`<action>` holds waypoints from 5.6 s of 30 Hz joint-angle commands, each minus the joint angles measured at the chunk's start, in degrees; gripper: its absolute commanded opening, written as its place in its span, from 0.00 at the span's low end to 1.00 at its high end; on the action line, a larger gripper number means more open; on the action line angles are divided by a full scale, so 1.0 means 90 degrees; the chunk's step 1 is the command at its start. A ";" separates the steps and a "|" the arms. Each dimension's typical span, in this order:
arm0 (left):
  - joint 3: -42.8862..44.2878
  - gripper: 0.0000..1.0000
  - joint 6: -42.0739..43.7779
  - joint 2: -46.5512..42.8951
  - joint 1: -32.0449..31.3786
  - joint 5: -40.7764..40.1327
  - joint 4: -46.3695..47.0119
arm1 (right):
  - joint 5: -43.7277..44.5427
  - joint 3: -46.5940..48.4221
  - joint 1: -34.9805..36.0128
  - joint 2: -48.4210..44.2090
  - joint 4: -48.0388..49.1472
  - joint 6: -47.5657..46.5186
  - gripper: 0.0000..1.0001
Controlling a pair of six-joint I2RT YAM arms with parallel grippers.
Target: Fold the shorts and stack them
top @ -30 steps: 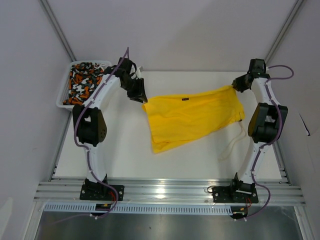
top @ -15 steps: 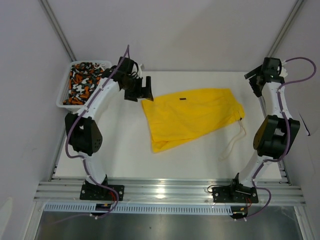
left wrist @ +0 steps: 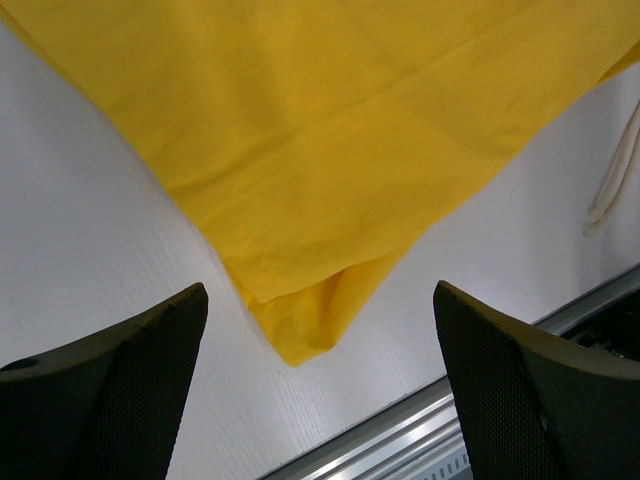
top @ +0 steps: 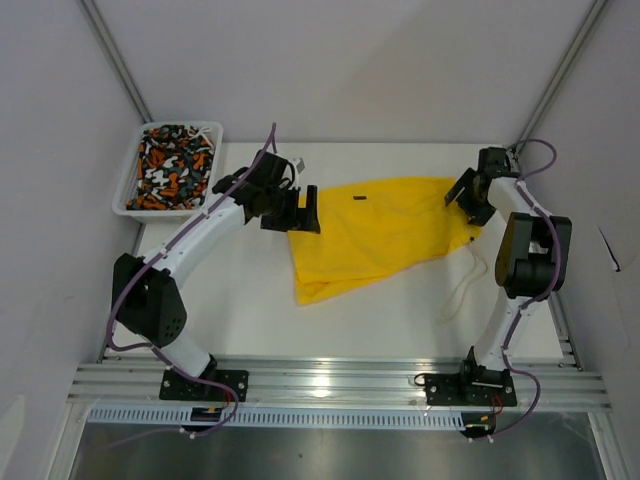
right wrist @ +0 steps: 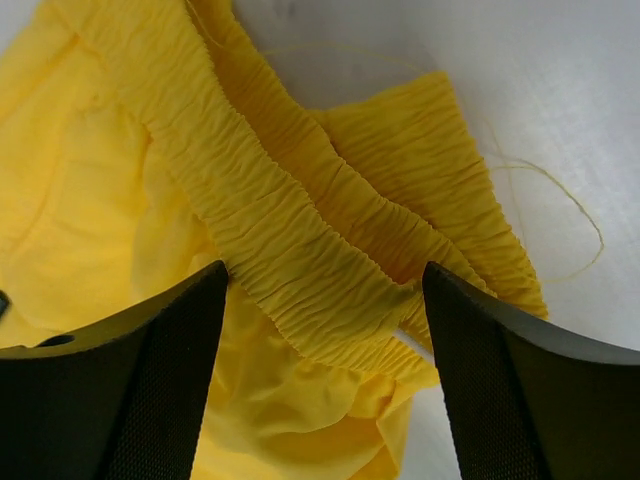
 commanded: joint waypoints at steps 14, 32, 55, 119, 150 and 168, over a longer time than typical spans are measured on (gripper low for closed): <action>-0.0677 0.95 0.0099 -0.0937 -0.0009 -0.0564 0.0466 | -0.0685 -0.4715 0.3756 -0.4536 0.1195 0.0729 0.79; -0.0024 0.94 0.0148 -0.0382 -0.2997 -0.1997 0.0604 | -0.1818 -0.6738 0.2917 -0.5898 0.1975 0.1393 0.52; 0.1051 0.91 -0.0047 0.1288 -0.3604 -0.2916 0.0202 | -0.2415 -0.6886 0.2878 -0.4092 0.3481 0.1325 0.32; 0.1852 0.29 0.0363 0.2842 -0.4473 -0.4195 -0.0324 | -0.2444 -0.7101 0.2321 -0.4708 0.3803 0.1667 0.00; 0.1314 0.15 -0.0359 0.2451 -0.5449 -0.3688 -0.1165 | -0.2493 -0.5666 0.1755 -0.3009 0.3949 0.1238 0.00; 0.1324 0.24 -0.0555 0.2219 -0.4893 -0.3677 -0.0803 | -0.3000 -0.5196 0.1297 -0.2520 0.3969 0.0925 0.21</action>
